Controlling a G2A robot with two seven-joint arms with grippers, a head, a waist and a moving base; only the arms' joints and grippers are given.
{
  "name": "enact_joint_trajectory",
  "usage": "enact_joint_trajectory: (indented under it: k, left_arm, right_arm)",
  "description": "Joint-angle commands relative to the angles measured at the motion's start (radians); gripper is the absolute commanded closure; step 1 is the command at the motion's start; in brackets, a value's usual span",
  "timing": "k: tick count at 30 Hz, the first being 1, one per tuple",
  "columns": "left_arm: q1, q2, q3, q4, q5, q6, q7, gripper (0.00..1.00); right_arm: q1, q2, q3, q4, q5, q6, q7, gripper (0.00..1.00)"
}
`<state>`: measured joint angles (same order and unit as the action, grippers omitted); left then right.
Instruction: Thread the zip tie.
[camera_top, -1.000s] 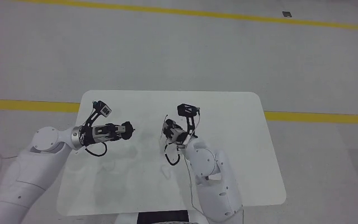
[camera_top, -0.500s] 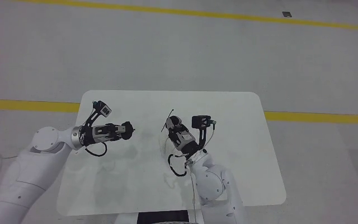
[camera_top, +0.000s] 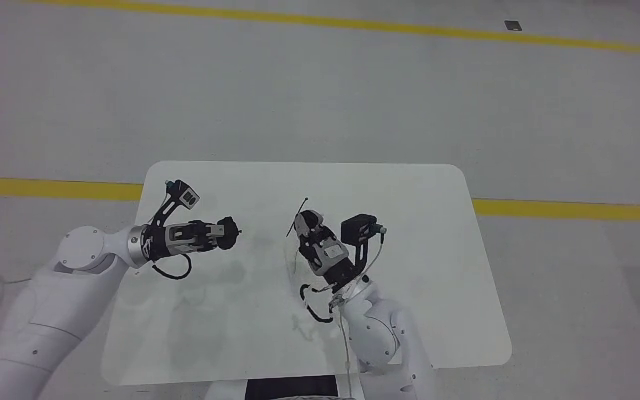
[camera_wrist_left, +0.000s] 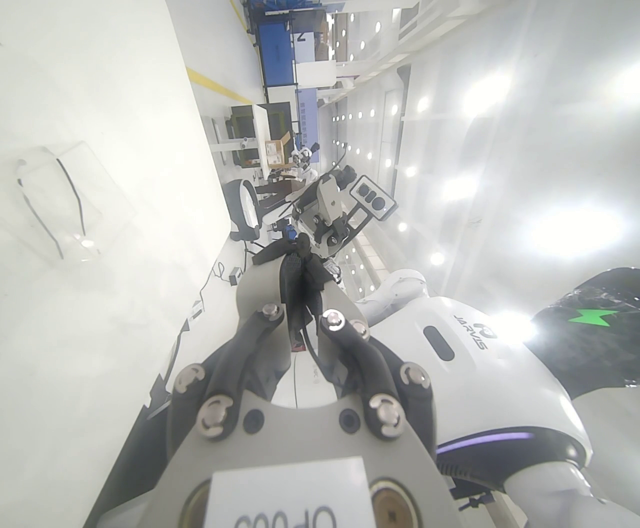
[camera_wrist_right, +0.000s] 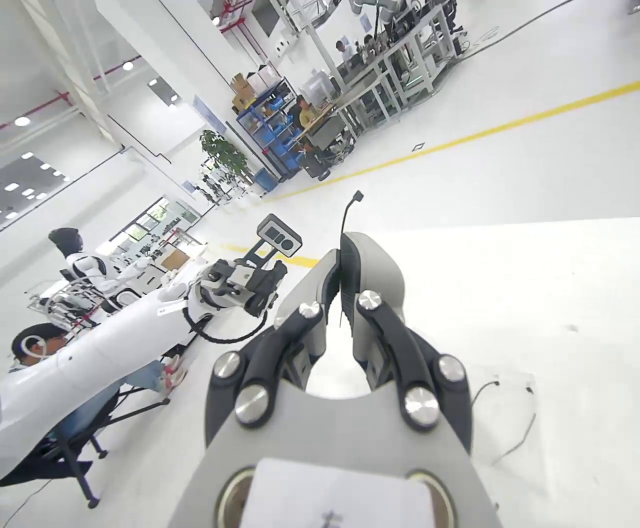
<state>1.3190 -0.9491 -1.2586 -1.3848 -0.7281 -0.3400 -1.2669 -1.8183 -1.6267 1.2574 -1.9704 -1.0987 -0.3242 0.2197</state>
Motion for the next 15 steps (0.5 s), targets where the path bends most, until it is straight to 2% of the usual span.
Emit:
enact_joint_trajectory:
  k: [1,3,5,9,15]
  left_arm:
    - [0.000,0.000,0.000,0.000,0.000,0.000,0.000,1.00]
    - [0.000,0.000,0.000,0.000,0.000,0.000,0.000,1.00]
    - [0.000,0.000,0.000,0.000,0.000,0.000,0.000,1.00]
    - [0.000,0.000,0.000,0.000,0.000,0.000,0.000,1.00]
    - [0.000,0.000,0.000,0.000,0.000,0.000,0.000,1.00]
  right_arm:
    - [0.000,0.000,0.000,0.000,0.000,0.000,0.000,1.00]
    - [0.002,0.003,-0.006,0.001,-0.007,-0.005,-0.039,1.00]
    - [-0.007,0.005,-0.021,0.001,-0.024,-0.013,-0.120,1.00]
    - [-0.023,0.011,-0.063,0.020,-0.133,-0.011,-0.291,1.00]
    - [-0.027,0.019,-0.131,0.103,-0.287,0.045,-0.530,1.00]
